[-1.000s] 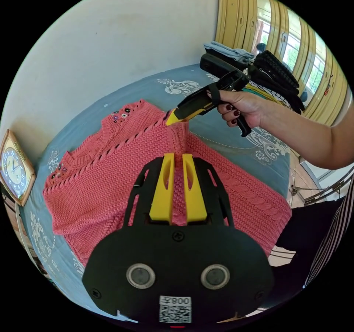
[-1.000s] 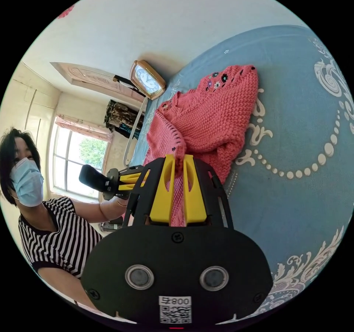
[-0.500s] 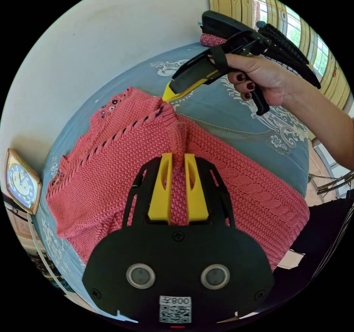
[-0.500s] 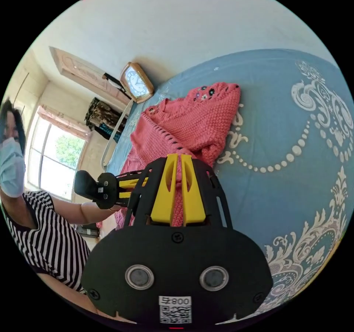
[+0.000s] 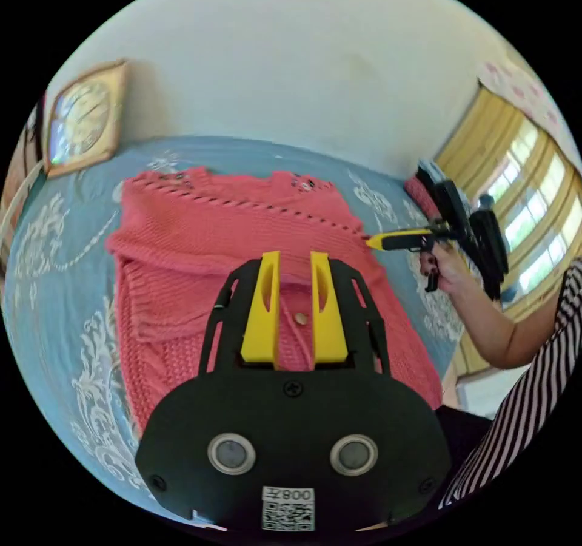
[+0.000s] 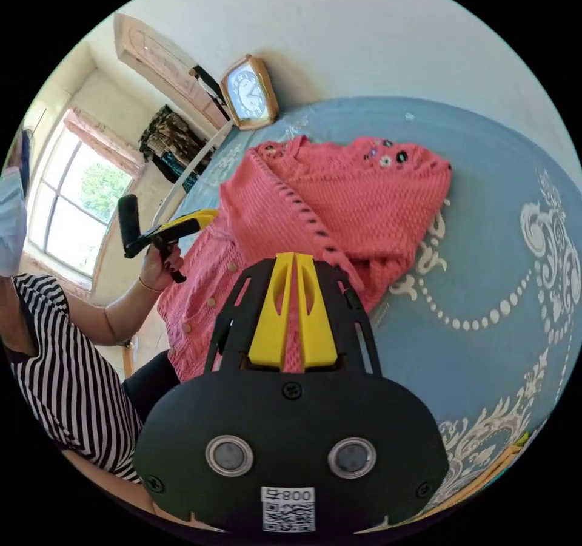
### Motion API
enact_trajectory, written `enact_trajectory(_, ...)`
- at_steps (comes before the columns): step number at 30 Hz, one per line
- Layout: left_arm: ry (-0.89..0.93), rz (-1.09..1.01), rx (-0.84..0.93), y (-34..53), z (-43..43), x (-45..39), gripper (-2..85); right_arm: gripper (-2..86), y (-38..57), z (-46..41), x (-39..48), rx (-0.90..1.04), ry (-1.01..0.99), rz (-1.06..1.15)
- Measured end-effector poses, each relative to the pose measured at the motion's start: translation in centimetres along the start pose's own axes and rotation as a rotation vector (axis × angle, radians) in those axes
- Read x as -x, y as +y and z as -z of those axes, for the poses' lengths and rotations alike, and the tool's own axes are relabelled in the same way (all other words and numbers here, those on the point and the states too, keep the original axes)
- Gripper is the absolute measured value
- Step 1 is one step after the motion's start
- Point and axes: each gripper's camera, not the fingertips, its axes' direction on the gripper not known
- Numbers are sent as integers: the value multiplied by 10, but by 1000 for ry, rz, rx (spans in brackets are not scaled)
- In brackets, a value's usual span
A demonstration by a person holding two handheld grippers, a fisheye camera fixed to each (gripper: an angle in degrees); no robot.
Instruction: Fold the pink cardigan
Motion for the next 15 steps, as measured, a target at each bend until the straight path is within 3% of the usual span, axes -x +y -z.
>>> enact_trajectory(3, 19, 285, -107, 10, 33, 93, 113, 59, -53, -26, 26, -63, -64, 91)
enact_trajectory(7, 204, 574, -198, 24, 46, 188, 120, 69, -149, -96, 62, -49, -119, 208)
enact_trajectory(15, 285, 681, -230, 22, 49, 264, 55, 77, -302, -238, 121, 111, -126, 283)
